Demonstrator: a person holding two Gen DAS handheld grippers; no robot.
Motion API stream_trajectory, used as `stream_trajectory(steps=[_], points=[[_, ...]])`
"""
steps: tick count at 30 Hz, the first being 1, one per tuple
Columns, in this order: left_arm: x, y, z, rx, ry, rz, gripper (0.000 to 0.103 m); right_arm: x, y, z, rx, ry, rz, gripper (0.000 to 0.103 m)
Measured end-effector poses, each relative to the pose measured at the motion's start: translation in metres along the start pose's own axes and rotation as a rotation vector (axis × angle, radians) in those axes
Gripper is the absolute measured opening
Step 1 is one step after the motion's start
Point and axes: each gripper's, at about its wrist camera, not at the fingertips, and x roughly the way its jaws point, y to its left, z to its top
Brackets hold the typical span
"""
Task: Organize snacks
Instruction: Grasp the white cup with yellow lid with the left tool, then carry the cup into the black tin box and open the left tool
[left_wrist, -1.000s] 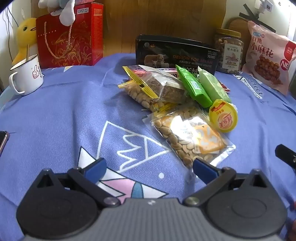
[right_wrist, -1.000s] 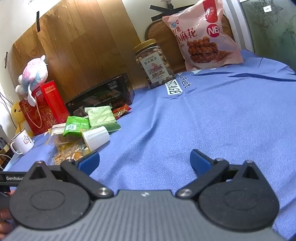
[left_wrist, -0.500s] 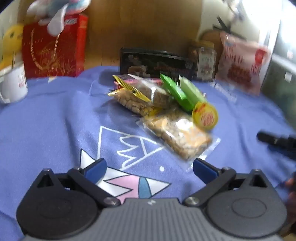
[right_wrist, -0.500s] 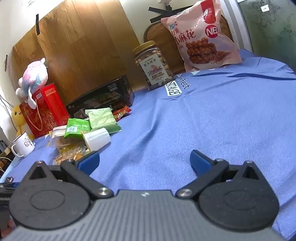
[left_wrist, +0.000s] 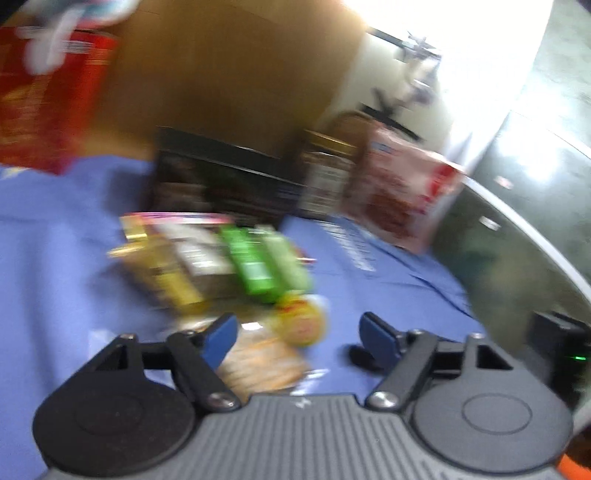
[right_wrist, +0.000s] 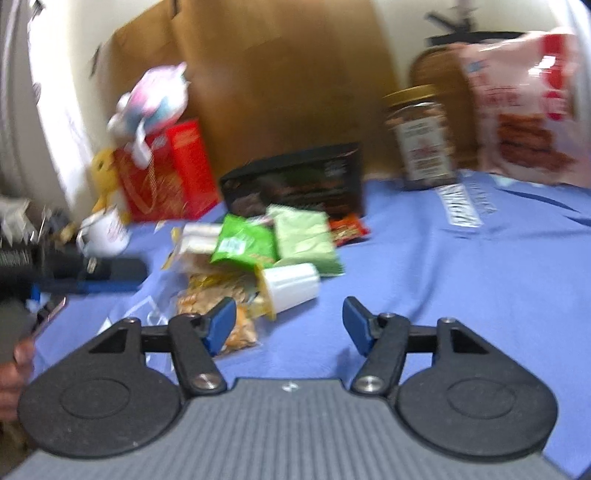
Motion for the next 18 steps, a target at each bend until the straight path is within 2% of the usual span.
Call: stream_trajectory(steps=[4,7,9,10,11,12,13,14,16,18], points=[[0.034,-0.014,0.007,0.018,0.076,-0.024,0.063,0.016,0.004,0.007,-0.074,0.052,0.041,0.063],[0.058,-0.011,0.011,0.006,0.120,-0.011,0.063,0.029,0.002,0.013,-0.096,0.081,0.067,0.063],[0.069,-0.006,0.010,-0.008,0.145,-0.017,0.056,0.041,-0.004,0.016,-0.093,0.110,0.076,0.063],[0.077,-0.004,0.009,-0.017,0.166,-0.016,0.048,0.047,-0.007,0.017,-0.086,0.123,0.078,0.063],[0.082,-0.002,0.006,-0.034,0.178,-0.016,0.047,0.052,-0.010,0.016,-0.076,0.132,0.081,0.063],[0.084,0.001,0.006,-0.053,0.177,-0.016,0.045,0.058,-0.013,0.015,-0.062,0.144,0.095,0.058],[0.082,0.002,0.008,-0.067,0.182,-0.019,0.039,0.062,-0.015,0.014,-0.059,0.153,0.112,0.054],[0.078,0.003,0.009,-0.076,0.185,-0.025,0.037,0.061,-0.013,0.013,-0.078,0.142,0.110,0.047],[0.065,0.000,0.015,-0.087,0.177,-0.059,0.037,0.055,-0.009,0.012,-0.076,0.135,0.093,0.047],[0.052,-0.009,0.023,-0.053,0.143,-0.079,0.037,0.042,-0.012,0.015,-0.016,0.114,0.118,0.047]])
